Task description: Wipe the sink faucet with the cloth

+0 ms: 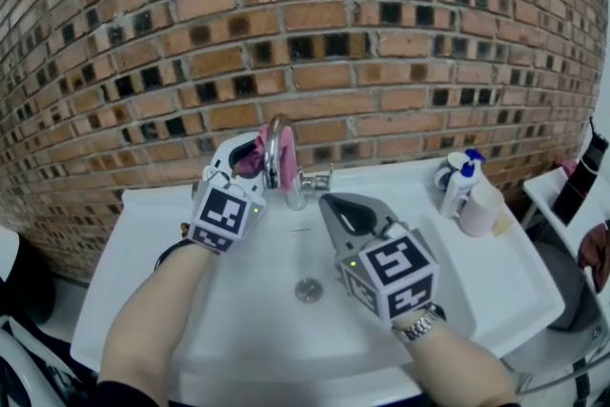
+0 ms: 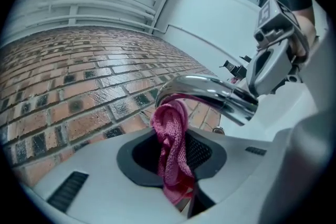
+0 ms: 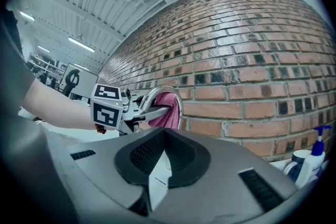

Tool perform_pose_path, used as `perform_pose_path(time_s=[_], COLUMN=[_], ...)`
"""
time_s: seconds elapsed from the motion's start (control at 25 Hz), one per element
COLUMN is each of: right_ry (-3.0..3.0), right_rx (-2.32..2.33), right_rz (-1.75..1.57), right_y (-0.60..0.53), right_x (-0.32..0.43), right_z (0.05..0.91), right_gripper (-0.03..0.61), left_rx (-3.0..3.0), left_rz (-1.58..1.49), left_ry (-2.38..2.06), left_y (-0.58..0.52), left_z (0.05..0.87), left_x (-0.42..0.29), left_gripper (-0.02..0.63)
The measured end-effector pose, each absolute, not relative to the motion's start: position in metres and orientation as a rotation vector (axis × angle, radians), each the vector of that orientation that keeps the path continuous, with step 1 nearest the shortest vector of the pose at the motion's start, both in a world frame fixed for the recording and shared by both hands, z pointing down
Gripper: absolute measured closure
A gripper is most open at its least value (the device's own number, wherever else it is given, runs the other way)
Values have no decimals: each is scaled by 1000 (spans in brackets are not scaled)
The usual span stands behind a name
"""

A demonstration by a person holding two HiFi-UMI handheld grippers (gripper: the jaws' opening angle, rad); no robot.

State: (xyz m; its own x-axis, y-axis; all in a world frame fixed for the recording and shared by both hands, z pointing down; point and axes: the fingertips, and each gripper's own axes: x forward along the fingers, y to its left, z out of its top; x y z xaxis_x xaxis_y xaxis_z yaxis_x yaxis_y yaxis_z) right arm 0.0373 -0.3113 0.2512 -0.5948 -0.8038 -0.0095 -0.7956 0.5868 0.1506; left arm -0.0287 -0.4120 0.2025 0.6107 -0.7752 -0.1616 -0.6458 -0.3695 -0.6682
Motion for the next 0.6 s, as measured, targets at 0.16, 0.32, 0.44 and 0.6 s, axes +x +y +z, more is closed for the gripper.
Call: perform_pose_path(time_s=[0.16, 0.32, 0.44, 0.6], right_ry=[-2745, -2741, -2735, -2729], right_rx=[1383, 1382, 1383, 1393], right_rz=[-217, -218, -213, -215], right_y=[-311, -312, -313, -314], right_x=[37, 37, 37, 38], right_z=[251, 253, 255, 255], right_gripper=[568, 568, 568, 568], left_rx=[-2070, -2032, -2019, -1979], left_rz=[-252, -252, -245, -260], left_ry=[1077, 1070, 1083, 1075], left_y=[-405, -399, -395, -390], left_z=[202, 203, 204, 206], left_x=[-26, -26, -28, -29], left_gripper=[512, 512, 512, 512])
